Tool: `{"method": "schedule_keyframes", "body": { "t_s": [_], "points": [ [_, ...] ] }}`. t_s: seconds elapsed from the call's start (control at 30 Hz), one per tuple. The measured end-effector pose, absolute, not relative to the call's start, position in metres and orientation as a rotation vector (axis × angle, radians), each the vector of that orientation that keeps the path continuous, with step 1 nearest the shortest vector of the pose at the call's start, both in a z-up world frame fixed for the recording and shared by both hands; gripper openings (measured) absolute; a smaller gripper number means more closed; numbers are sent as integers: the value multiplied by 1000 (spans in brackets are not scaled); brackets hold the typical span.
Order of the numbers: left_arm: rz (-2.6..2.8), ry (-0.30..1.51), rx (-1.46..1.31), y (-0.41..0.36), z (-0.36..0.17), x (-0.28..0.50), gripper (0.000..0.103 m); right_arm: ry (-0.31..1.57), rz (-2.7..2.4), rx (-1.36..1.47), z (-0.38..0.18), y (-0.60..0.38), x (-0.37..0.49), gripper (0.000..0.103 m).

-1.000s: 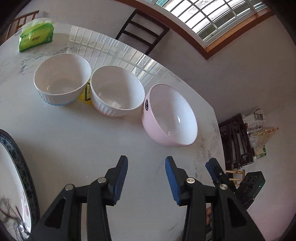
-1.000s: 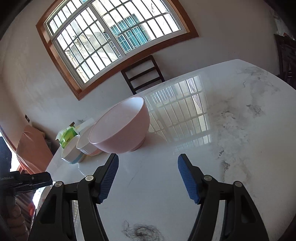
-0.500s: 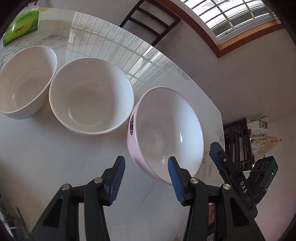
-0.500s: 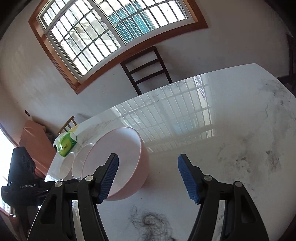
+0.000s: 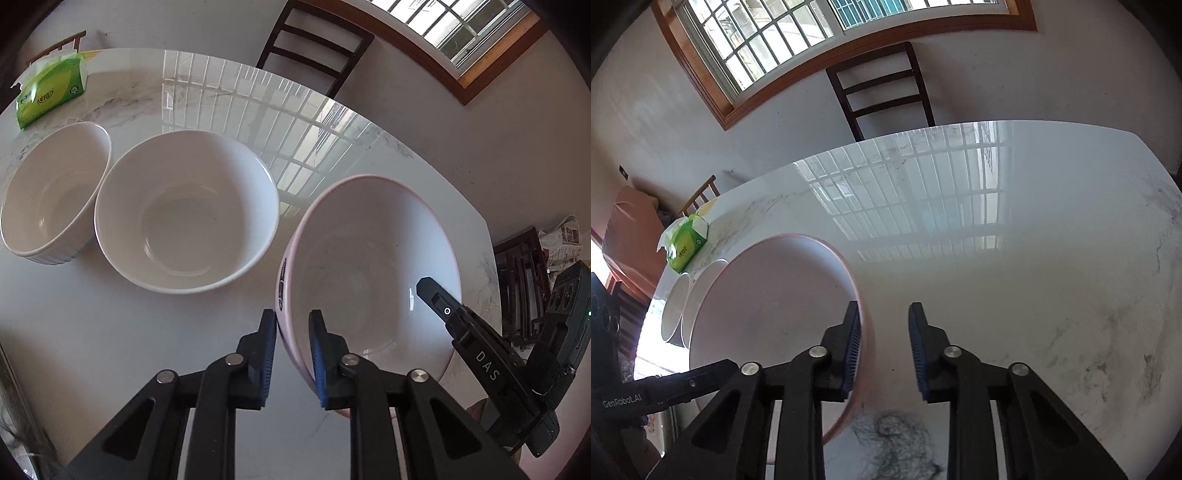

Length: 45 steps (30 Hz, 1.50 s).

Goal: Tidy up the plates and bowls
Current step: 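Grip the pink bowl rim with both grippers and lift it, then carry the pink bowl beside the plate stack and lower it onto the table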

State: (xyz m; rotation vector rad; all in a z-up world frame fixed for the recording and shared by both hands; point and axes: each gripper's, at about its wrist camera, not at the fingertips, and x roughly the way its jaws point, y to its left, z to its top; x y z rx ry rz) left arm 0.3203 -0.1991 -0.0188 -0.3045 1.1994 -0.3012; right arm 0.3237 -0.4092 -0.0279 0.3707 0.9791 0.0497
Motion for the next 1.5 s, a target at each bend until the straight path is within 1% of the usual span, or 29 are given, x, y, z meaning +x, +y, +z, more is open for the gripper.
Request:
{"method": "schedule_keyframes", "body": {
  "t_s": [0.1,0.33,0.5,0.7,0.97,1.5],
  "points": [
    [-325,1210,-349,-185,-13,303,18,973,71,310,-20,-399,314,10],
    [-342,1218,-361,-142,0,234,18,1011,153,439,-12,-393,257,11],
    [-314,1218,-377,-102,7,188,18,1021,220,476,-6,-361,207,13],
    [-282,1265,-404,-61,-1,143,18,1053,296,488,-5,-314,163,15],
    [-258,1277,-445,-25,-4,118,18,1094,353,442,-7,-267,135,16],
    [-226,1229,-386,-6,-5,107,18,1150,372,421,-15,-238,135,15]
  ]
}}
